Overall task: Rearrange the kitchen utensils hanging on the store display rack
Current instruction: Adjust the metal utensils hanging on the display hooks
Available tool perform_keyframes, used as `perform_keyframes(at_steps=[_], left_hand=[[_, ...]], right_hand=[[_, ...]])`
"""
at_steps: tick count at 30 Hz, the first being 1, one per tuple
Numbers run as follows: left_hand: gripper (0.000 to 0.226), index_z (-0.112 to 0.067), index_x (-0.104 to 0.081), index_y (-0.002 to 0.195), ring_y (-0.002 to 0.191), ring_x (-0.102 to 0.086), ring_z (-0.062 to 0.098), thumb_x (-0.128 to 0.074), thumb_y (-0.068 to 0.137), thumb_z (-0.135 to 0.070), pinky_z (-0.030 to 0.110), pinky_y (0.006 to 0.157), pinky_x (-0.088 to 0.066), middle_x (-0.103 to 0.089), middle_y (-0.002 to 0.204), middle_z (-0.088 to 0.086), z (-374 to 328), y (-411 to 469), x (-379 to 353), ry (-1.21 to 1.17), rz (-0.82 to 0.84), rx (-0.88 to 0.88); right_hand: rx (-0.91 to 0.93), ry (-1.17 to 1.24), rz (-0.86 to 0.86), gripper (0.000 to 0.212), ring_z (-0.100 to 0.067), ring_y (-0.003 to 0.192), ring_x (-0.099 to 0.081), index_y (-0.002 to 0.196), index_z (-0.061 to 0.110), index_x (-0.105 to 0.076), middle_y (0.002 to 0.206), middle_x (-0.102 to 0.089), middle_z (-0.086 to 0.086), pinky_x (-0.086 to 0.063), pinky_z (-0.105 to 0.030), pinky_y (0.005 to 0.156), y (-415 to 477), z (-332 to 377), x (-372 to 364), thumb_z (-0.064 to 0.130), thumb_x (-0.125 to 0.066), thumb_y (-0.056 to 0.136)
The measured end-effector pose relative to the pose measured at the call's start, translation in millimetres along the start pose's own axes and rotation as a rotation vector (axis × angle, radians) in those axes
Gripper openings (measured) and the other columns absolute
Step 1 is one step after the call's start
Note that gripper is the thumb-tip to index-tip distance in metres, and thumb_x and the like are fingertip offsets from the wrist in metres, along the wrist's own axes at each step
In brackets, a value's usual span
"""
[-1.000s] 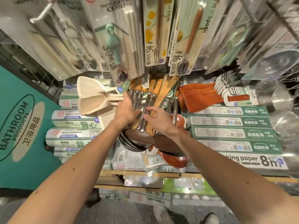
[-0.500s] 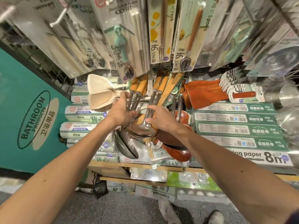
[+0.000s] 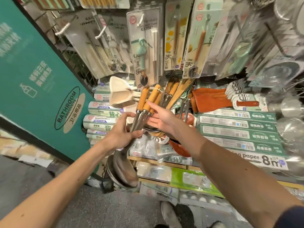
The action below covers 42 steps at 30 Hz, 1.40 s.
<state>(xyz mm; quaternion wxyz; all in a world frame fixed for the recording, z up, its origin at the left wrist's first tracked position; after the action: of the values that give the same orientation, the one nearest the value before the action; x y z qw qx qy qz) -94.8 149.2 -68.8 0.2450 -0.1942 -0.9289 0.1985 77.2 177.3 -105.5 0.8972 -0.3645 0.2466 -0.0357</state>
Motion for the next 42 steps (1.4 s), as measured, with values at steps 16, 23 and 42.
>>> perform_keyframes(at_steps=[16, 23, 42], left_hand=[[0.054, -0.024, -0.033, 0.117, 0.059, -0.061, 0.007, -0.071, 0.087, 0.001, 0.024, 0.063, -0.049, -0.069, 0.079, 0.004, 16, -117, -89, 0.003, 0.068, -0.158], [0.058, -0.026, -0.033, 0.122, 0.05, -0.061, 0.013, -0.073, 0.087, -0.003, 0.029, 0.059, -0.051, -0.062, 0.061, 0.004, -25, -165, -165, -0.001, 0.098, -0.284], [0.005, -0.023, -0.058, 0.094, 0.064, -0.065, 0.013, -0.061, 0.098, -0.025, 0.032, 0.056, -0.054, -0.065, 0.078, 0.0, -240, -278, -371, -0.115, 0.155, -0.725]], right_hand=[[0.089, 0.063, -0.053, 0.026, -0.026, 0.092, -0.071, 0.112, 0.006, -0.067, 0.106, -0.073, -0.013, -0.058, -0.041, 0.083, -116, -54, 37, 0.005, -0.072, 0.086], [0.266, 0.17, -0.048, 0.021, -0.026, 0.083, -0.07, 0.103, 0.006, -0.068, 0.09, -0.074, -0.011, -0.052, -0.056, 0.096, -198, -56, 101, 0.006, -0.074, 0.084], [0.9, -0.042, -0.284, 0.024, -0.025, 0.067, -0.071, 0.1, -0.004, -0.069, 0.079, -0.073, -0.016, -0.061, -0.037, 0.066, -506, 36, 284, 0.009, -0.077, 0.082]])
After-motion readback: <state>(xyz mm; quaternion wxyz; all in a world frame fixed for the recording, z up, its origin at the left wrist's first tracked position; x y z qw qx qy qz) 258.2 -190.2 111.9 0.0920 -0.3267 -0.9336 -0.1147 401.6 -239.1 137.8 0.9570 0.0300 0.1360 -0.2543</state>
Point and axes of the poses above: each hand's wrist, its own y-axis towards the middle knuckle, its own x-axis out of the back of the hand, z = x × y, the point moved 2 cm from there along y, towards the middle knuckle
